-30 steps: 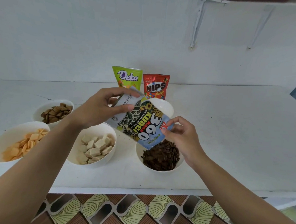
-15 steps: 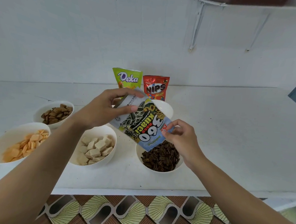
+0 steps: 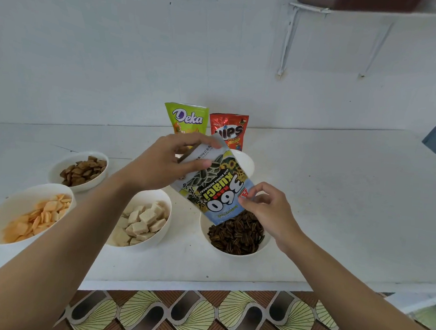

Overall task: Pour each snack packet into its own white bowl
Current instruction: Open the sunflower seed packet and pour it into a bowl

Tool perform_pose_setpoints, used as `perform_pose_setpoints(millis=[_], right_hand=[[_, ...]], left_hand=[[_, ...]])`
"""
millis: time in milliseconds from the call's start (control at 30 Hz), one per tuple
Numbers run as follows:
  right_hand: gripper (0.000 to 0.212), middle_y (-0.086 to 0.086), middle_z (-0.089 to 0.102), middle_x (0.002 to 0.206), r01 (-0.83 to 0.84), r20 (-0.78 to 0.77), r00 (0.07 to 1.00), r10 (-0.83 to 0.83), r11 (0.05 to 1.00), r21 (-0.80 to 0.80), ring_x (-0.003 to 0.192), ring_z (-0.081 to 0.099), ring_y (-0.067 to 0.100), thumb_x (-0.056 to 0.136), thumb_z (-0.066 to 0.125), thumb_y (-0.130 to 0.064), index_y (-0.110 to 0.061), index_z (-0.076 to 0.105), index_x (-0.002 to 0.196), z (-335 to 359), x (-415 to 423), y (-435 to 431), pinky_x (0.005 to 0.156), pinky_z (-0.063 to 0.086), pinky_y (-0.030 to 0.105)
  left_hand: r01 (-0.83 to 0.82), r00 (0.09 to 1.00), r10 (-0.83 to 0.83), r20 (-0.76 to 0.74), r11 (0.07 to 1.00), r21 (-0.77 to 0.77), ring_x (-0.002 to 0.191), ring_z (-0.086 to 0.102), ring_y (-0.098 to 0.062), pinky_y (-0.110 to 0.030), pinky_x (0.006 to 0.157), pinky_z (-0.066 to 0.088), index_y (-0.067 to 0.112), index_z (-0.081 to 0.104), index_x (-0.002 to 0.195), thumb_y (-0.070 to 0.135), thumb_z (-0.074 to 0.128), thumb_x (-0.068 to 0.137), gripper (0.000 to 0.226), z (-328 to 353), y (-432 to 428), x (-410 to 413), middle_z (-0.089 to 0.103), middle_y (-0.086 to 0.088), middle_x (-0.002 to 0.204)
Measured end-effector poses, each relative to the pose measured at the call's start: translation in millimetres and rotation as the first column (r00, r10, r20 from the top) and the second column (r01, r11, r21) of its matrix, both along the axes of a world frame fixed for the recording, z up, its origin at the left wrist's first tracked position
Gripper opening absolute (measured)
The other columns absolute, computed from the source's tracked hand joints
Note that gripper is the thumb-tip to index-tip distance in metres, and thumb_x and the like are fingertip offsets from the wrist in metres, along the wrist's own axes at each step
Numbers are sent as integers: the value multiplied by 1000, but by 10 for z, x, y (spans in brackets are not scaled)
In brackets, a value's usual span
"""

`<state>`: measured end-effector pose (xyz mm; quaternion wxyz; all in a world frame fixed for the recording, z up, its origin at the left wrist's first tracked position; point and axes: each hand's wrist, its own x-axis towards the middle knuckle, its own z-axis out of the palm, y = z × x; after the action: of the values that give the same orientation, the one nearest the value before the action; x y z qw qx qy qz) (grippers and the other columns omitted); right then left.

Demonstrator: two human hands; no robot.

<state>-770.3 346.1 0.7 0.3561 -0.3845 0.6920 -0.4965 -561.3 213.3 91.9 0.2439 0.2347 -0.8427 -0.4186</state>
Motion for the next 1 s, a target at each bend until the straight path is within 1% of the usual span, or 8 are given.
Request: perform_pose_setpoints(millis=[133,267,433,500,567,700,833,1000], right_hand=[[31,1,62,103,-1,-220,976,-3,1000,-16,102,62,11,80,79,-43,-26,53,79,-40,-66,11,88,52,35],[44,-3,43,115,-35,-357,934,-6,994,-108,110,43,-4,75,83,-46,-27,48,96,-24,-78,10,78,37,5],[54,-1,36,123,-15,-459,883,-99,971,-239,122,36,0,72,87,-42,-20,49,103,-66,-131,56,79,33,-5],[47,-3,32,131,-9,-459,882,-106,970,-242,124,26,-21,72,87,-42,-20,54,96,-84,-156,77,81,33,-4],[39,-10,35,133,-37,-465,881,-92,965,-260,124,23,-26,73,86,-41,-21,57,91,-91,-169,93,87,33,1],[29,-13,64,101,-159,-382,922,55,956,-247,105,60,3,80,83,-34,-24,57,89,-81,-136,104,97,49,30],[21,-9,68,95,-223,-320,938,135,941,-254,92,68,20,85,79,-27,-29,58,89,-85,-77,106,87,55,46],[19,-15,69,98,-163,-246,966,85,934,-317,91,69,10,89,75,-18,-25,58,90,-26,-57,99,69,57,31]], left_hand=[[23,999,-18,50,994,-102,112,66,-11,-35,76,64,30,66,122,27,65,95,26,40,30,-78,62,8,127],[82,989,-44,144,960,-266,105,69,-10,-38,69,63,25,63,114,27,62,99,15,83,74,-209,67,3,120],[199,967,-107,229,883,-425,106,65,-10,-29,72,59,26,62,110,22,59,101,11,110,115,-356,67,6,114],[239,948,-109,298,863,-445,106,64,-12,-30,73,57,27,59,107,16,58,101,13,136,108,-374,67,6,113],[300,910,-120,396,851,-431,103,62,-13,-32,74,55,28,58,105,13,57,100,16,169,100,-377,67,7,110],[382,846,-168,506,853,-355,97,59,-13,-35,75,53,32,53,109,17,56,100,17,166,136,-409,64,10,107],[256,926,-85,368,857,-447,93,63,-14,-34,72,55,30,53,113,28,61,99,16,114,184,-456,67,5,106],[2,999,17,40,906,-423,101,61,-6,-24,72,55,26,61,114,35,69,93,24,36,221,-388,65,15,113]])
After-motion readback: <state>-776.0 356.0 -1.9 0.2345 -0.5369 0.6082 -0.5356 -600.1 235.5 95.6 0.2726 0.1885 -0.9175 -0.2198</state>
